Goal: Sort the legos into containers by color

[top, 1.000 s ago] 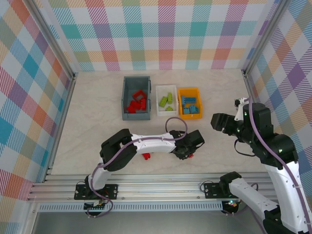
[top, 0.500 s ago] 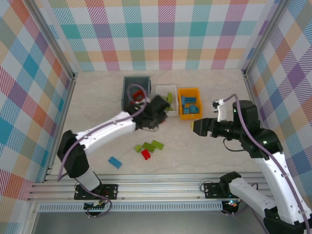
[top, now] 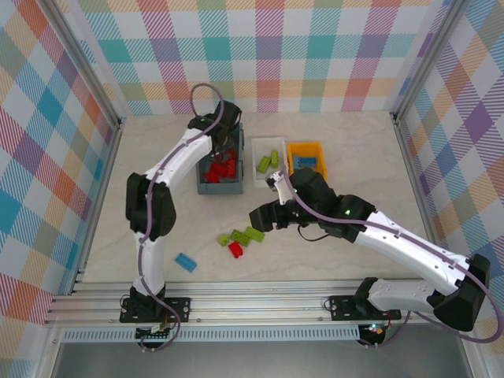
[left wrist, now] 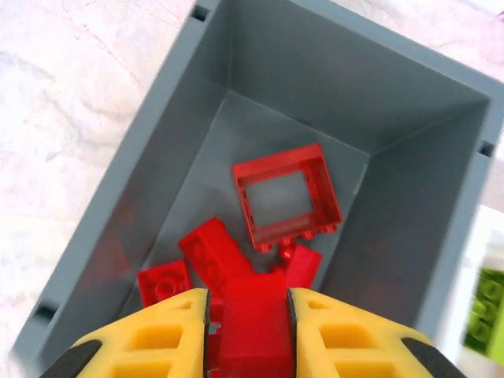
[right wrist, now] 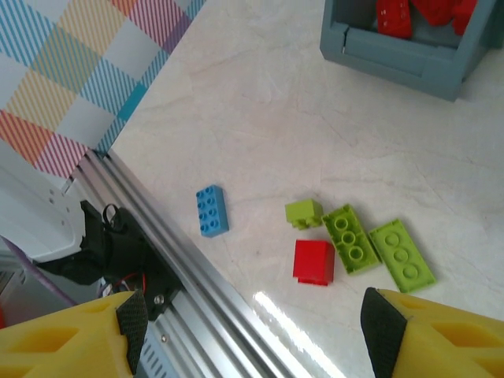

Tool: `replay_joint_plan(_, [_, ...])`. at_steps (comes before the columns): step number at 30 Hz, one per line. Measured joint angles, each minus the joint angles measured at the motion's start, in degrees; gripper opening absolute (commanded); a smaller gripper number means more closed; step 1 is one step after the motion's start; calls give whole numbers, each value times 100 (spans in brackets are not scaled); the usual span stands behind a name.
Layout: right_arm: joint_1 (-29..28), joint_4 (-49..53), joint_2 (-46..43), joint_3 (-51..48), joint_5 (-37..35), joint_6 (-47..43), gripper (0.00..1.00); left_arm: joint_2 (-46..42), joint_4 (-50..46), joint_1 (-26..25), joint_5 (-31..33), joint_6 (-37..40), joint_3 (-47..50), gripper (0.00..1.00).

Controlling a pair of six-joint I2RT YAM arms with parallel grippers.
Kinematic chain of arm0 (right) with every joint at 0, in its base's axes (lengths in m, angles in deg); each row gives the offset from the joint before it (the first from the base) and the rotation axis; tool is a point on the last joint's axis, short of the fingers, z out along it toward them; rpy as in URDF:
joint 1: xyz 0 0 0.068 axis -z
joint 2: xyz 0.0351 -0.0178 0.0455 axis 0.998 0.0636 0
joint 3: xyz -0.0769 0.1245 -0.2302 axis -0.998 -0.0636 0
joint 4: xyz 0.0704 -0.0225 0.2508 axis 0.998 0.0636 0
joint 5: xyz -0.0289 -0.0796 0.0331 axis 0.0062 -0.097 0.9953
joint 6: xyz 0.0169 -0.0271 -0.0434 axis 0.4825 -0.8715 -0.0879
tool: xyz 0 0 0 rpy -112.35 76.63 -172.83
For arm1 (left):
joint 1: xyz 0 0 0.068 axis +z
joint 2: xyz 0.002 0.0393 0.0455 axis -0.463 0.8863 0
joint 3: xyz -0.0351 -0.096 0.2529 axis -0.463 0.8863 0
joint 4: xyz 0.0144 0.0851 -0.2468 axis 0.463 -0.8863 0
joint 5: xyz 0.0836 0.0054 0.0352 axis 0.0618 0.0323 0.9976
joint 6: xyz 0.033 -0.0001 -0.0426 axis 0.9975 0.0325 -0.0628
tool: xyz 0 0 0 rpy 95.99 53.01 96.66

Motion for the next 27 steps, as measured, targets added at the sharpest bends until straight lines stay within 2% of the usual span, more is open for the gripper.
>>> replay_joint_plan(4, [-31, -203, 4, 0, -238, 22, 75, 763, -304, 44, 234, 310, -695, 26])
replay_joint_plan(7, [-31, -214, -7, -11, -354, 24, 75, 1010, -448, 92, 330, 450, -852, 31])
replay_joint_plan(12, [-31, -223, -105, -105, -439, 42, 75, 1126, -599, 142, 352, 621, -876, 52])
replay_joint_plan(14, [-31, -223, -129, -127, -459, 52, 75, 1126, -599, 142, 348, 651, -881, 57])
replay_joint_plan(21, [-31, -195, -264, -199, -535, 66, 75, 966, -599, 74, 304, 697, -883, 56])
replay_joint_plan(27, [-31, -90, -407, -334, -678, 61, 74, -94, -577, -109, 293, 654, -772, 54])
